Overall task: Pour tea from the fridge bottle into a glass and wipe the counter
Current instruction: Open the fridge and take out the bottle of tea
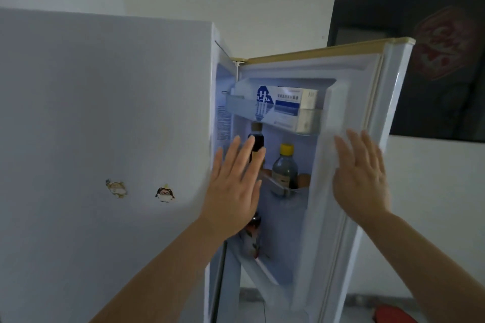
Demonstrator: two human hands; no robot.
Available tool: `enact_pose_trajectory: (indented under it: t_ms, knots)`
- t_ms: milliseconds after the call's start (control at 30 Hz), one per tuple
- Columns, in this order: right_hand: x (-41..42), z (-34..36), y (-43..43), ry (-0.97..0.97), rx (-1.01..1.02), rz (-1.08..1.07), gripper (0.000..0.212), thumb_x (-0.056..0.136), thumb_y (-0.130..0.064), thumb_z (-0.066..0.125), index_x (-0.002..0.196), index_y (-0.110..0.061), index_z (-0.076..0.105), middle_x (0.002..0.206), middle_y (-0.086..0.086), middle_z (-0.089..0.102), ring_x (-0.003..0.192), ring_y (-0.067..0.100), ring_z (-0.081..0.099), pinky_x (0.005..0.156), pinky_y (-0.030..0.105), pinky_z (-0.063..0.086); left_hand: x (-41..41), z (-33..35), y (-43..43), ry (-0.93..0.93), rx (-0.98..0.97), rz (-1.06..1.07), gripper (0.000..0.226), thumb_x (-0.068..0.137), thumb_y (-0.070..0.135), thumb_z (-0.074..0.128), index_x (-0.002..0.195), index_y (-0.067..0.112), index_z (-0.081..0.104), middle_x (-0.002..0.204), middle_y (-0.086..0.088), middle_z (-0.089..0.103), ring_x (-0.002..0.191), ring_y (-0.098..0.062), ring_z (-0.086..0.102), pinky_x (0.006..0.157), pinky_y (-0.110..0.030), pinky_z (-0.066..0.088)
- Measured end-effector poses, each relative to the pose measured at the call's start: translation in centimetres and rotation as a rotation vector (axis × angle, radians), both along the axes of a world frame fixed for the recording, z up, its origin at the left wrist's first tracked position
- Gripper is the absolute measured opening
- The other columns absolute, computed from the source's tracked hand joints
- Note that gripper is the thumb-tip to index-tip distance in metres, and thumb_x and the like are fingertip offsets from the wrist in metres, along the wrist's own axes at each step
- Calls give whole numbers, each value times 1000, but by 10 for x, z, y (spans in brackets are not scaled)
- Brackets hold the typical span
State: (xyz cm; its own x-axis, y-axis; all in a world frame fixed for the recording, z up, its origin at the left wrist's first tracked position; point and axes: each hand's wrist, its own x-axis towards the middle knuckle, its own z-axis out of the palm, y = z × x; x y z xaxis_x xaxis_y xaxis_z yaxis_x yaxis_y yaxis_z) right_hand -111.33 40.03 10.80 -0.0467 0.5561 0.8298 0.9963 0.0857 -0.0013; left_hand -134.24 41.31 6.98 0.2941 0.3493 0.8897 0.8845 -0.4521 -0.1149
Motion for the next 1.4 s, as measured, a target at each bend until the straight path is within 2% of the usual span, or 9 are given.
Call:
enact_pose_trajectory:
  t_ms: [100,267,433,700,900,1000,1133,1267,1400]
  knots:
    - [-14,-36,17,-129,-19,74,66,74,-4,67,135,-8,40,140,18,45,135,37,32,108,51,21,19,-16,16,46,-133,36,51,91,27,40,139,13,34,149,-14,36,139,-31,22,115,-53,20]
    - [-10,-71,60,-192,-156,89,71,69,-17,76,133,-16,46,138,14,49,131,37,40,103,50,33,46,-33,49,73,-427,172,54,90,38,35,136,14,45,145,-15,44,133,-38,41,105,-54,32]
    - [35,-82,96,-181,-174,128,73,68,-11,75,134,-21,46,141,16,45,132,38,38,103,46,25,79,-40,92,21,-599,202,59,99,38,30,150,25,3,160,-3,-7,147,-28,-6,118,-45,-3]
    - [89,-98,133,-215,-93,233,52,85,-15,41,137,-22,42,145,15,38,136,34,22,113,44,15,127,-59,143,-45,-760,207,62,98,35,34,150,24,2,160,1,-7,147,-23,-10,118,-45,-5]
    - [117,-97,152,-169,-22,280,65,74,-3,64,134,-22,48,142,17,42,134,37,24,108,51,20,141,-64,165,-95,-754,203,66,98,35,36,150,24,-3,160,1,-7,147,-22,-9,118,-42,-4]
    - [123,-103,155,-130,9,292,68,72,3,67,132,-21,47,141,16,40,134,36,27,109,56,24,146,-75,174,-119,-727,176,68,96,33,44,150,19,5,160,-2,4,148,-23,1,119,-44,4]
    - [115,-129,149,-174,66,458,47,80,-8,55,125,-21,47,135,8,38,129,30,36,110,50,28,141,-107,184,-145,-614,128,65,83,23,66,138,2,39,140,-20,47,128,-36,48,103,-51,43]
    - [96,-176,153,-121,-216,578,60,67,-7,72,121,-20,50,126,2,45,119,22,44,106,34,35,142,-140,195,-146,-701,127,58,90,31,55,139,8,35,143,-17,44,128,-35,47,102,-50,45]
    - [83,-202,185,138,-593,351,64,70,-13,74,128,-15,47,131,4,50,122,24,50,100,31,42,136,-165,218,-45,-810,159,49,91,37,37,133,12,45,140,-10,47,126,-31,48,98,-47,46]
